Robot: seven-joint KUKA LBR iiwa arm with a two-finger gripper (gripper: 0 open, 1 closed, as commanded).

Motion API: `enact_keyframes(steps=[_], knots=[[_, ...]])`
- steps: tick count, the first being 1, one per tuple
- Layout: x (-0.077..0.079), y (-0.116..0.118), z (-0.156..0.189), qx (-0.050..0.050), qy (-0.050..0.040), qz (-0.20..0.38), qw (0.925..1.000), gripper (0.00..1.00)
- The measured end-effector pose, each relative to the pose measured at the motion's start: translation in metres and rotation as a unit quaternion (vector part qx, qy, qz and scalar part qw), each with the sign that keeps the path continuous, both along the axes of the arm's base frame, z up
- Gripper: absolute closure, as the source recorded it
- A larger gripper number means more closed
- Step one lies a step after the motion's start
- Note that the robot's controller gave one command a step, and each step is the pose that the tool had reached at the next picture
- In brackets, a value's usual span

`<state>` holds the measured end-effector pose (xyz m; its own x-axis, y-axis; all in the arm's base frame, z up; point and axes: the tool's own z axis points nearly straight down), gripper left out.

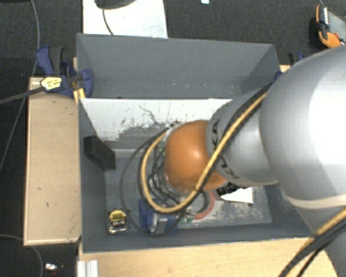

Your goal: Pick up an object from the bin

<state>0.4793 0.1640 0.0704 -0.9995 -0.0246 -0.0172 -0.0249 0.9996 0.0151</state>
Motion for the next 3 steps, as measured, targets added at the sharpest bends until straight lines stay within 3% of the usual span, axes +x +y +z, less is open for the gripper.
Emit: enact_keyframes(steps=[1,2,3], knots=[[0.002,-0.063,0.000,-0.001,-0.0023,0.053,0.9986,0.00],[0.007,-0.023,0.000,0.002,-0.0036,0.040,0.9992,0.00],[0.006,-0.038,0.000,0.001,-0.0028,0.038,0.9993,0.00]])
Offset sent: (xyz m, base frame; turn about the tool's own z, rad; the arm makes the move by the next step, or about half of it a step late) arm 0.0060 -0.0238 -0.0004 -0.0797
